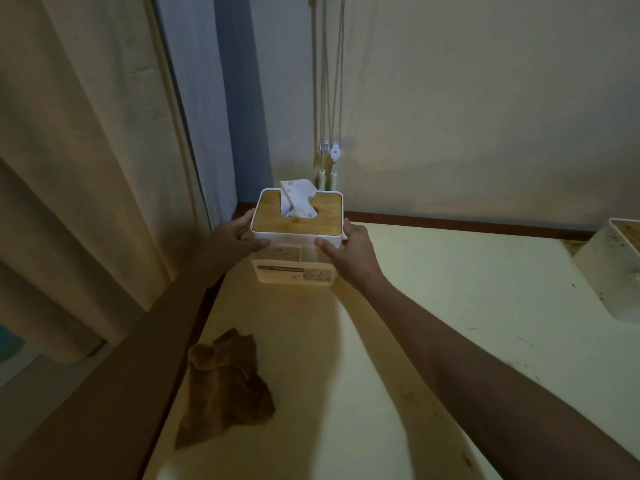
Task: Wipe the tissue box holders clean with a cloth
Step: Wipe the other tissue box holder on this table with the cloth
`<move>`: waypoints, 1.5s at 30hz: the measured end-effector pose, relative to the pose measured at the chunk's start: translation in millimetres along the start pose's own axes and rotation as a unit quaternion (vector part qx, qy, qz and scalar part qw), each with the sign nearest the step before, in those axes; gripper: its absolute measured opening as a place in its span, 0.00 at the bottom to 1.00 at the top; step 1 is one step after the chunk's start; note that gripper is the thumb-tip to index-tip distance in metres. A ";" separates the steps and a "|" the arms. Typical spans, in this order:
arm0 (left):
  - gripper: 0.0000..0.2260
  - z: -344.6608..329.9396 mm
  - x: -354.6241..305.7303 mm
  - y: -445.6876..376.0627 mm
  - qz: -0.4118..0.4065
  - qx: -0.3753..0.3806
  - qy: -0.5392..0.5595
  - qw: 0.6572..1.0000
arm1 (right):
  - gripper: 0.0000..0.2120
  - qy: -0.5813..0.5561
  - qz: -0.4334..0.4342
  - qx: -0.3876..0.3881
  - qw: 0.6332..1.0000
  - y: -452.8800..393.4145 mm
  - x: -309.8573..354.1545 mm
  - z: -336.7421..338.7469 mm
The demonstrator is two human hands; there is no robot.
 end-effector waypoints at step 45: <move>0.19 -548.0 -240.9 -0.9 -0.020 0.092 0.100 0.990 | 0.17 -0.098 -0.111 -0.103 0.984 131.7 -381.4 453.0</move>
Point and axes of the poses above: each hand's wrist, its own y-axis away from the middle knuckle, its own z-axis out of the back of the hand, x = y × z, the point moved 9 cm from there along -y, towards the middle knuckle, and after that the axes turned 8 degrees about y, right-handed, at the moved point
